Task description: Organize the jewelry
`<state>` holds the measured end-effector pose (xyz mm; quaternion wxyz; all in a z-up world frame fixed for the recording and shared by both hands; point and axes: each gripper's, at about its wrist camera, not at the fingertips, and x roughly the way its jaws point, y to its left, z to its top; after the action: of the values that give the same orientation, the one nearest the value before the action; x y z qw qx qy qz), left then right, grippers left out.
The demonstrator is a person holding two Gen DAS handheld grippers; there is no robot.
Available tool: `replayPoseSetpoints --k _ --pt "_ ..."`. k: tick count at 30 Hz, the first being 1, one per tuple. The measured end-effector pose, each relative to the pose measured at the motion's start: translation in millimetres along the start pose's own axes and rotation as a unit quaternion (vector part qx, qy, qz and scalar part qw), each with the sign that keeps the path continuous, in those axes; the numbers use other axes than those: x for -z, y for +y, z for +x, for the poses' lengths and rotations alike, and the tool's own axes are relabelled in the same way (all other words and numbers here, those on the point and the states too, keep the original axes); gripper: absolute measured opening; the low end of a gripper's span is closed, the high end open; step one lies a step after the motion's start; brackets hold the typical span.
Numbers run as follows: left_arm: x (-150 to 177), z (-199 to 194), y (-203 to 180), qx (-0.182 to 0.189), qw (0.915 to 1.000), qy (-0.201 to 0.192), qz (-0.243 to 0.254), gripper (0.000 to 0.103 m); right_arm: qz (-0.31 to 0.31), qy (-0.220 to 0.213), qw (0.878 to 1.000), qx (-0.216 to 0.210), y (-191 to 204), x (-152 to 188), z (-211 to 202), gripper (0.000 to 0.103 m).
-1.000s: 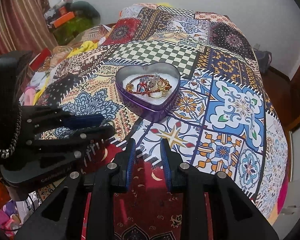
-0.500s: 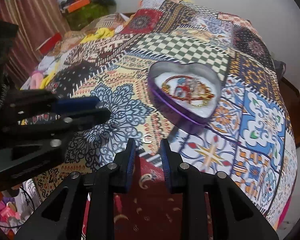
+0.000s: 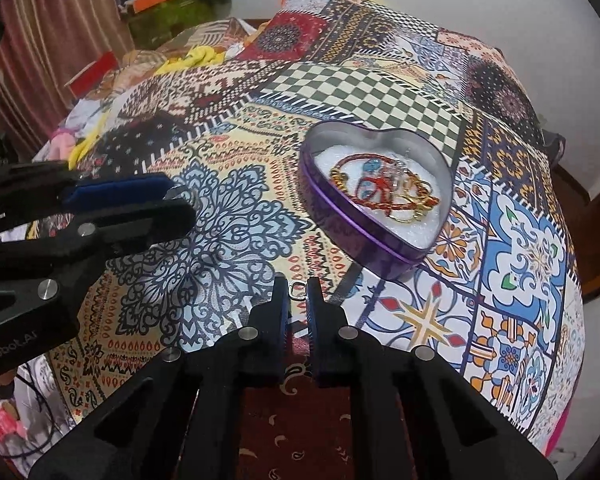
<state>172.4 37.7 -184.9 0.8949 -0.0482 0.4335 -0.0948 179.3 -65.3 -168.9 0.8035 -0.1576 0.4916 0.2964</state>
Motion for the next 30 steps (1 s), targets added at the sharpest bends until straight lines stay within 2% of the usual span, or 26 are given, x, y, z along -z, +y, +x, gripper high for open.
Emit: replayPoseSetpoints --k 11,20,26,30 --pt "-22 -18 -6 -0.001 0.9995 -0.033 0.001 0.020 0.064 -0.072 0.995 -0.002 -35 -9 -50 0.008" --pt "-51 -23 -14 0.007 0.9979 -0.063 0.009 0.020 0.092 -0.127 0.988 0.007 -57 -23 -79 0.008" --pt "-65 -15 -20 0.014 0.9973 -0.070 0.018 0.020 0.102 -0.145 0.984 0.001 -66 -29 -84 0.008" --pt "-68 -3 -21 0.018 0.9979 -0.060 0.018 0.020 0.102 -0.141 0.985 -0.004 -69 -30 -77 0.008"
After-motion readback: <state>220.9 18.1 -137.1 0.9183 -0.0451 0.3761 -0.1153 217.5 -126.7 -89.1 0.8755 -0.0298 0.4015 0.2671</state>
